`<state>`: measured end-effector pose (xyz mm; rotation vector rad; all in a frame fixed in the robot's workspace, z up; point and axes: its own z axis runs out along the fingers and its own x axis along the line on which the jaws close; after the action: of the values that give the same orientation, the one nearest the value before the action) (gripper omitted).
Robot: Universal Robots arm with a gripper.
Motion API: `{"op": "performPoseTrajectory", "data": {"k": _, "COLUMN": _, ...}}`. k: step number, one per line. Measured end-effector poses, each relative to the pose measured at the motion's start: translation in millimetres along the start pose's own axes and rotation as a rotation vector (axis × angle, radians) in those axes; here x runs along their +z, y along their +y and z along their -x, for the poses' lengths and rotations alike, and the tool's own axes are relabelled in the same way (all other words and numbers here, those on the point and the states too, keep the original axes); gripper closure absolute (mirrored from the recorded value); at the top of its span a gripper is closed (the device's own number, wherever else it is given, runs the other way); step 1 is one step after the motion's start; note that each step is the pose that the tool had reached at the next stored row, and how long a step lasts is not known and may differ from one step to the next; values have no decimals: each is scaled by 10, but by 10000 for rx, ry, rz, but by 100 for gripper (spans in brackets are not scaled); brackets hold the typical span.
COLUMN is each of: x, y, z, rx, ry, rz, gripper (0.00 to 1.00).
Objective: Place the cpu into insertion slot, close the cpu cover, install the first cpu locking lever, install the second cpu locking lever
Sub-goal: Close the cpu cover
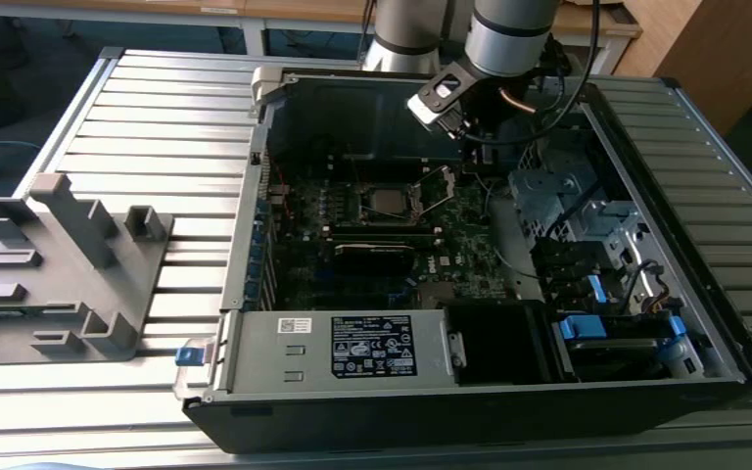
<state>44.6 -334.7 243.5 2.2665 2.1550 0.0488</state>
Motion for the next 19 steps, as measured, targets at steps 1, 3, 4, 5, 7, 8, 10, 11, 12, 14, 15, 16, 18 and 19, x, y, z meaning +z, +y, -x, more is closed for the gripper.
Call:
{"op": "performPoseTrajectory", "data": {"k": 1, "x": 1, "y": 0, "z": 0, "rx": 0, "ry": -1, "rz": -1, "gripper": 90}}
{"op": "performPoseTrajectory", "data": {"k": 3, "x": 23, "y": -1, "z": 0, "rx": 0, "ry": 2, "rz": 0, "gripper": 90}}
{"op": "performPoseTrajectory", "data": {"k": 4, "x": 41, "y": -1, "z": 1, "rx": 0, "ry": 1, "rz": -1, "gripper": 90}}
{"op": "performPoseTrajectory", "data": {"k": 5, "x": 58, "y": -2, "z": 1, "rx": 0, "ry": 0, "rz": -2, "gripper": 90}}
{"op": "performPoseTrajectory", "data": {"k": 7, "x": 75, "y": -2, "z": 1, "rx": 0, "ry": 0, "rz": -4, "gripper": 90}}
{"op": "performPoseTrajectory", "data": {"k": 8, "x": 74, "y": -2, "z": 1, "rx": 0, "ry": -1, "rz": -4, "gripper": 90}}
{"op": "performPoseTrajectory", "data": {"k": 10, "x": 75, "y": -2, "z": 1, "rx": 0, "ry": -2, "rz": -4, "gripper": 90}}
{"op": "performPoseTrajectory", "data": {"k": 11, "x": 76, "y": -3, "z": 1, "rx": 1, "ry": 0, "rz": -4, "gripper": 90}}
{"op": "performPoseTrajectory", "data": {"k": 12, "x": 77, "y": -9, "z": 1, "rx": 0, "ry": 2, "rz": -3, "gripper": 90}}
{"op": "performPoseTrajectory", "data": {"k": 14, "x": 76, "y": -49, "z": 3, "rx": -1, "ry": 2, "rz": 1, "gripper": 90}}
{"op": "performPoseTrajectory", "data": {"k": 15, "x": 74, "y": -85, "z": 5, "rx": 0, "ry": 1, "rz": 16, "gripper": 90}}
{"op": "performPoseTrajectory", "data": {"k": 16, "x": 73, "y": -129, "z": 7, "rx": -1, "ry": 3, "rz": 50, "gripper": 90}}
{"op": "performPoseTrajectory", "data": {"k": 18, "x": 69, "y": -219, "z": 12, "rx": -2, "ry": 6, "rz": 142, "gripper": 90}}
{"op": "performPoseTrajectory", "data": {"k": 19, "x": 67, "y": -264, "z": 15, "rx": -2, "ry": 8, "rz": 189, "gripper": 90}}
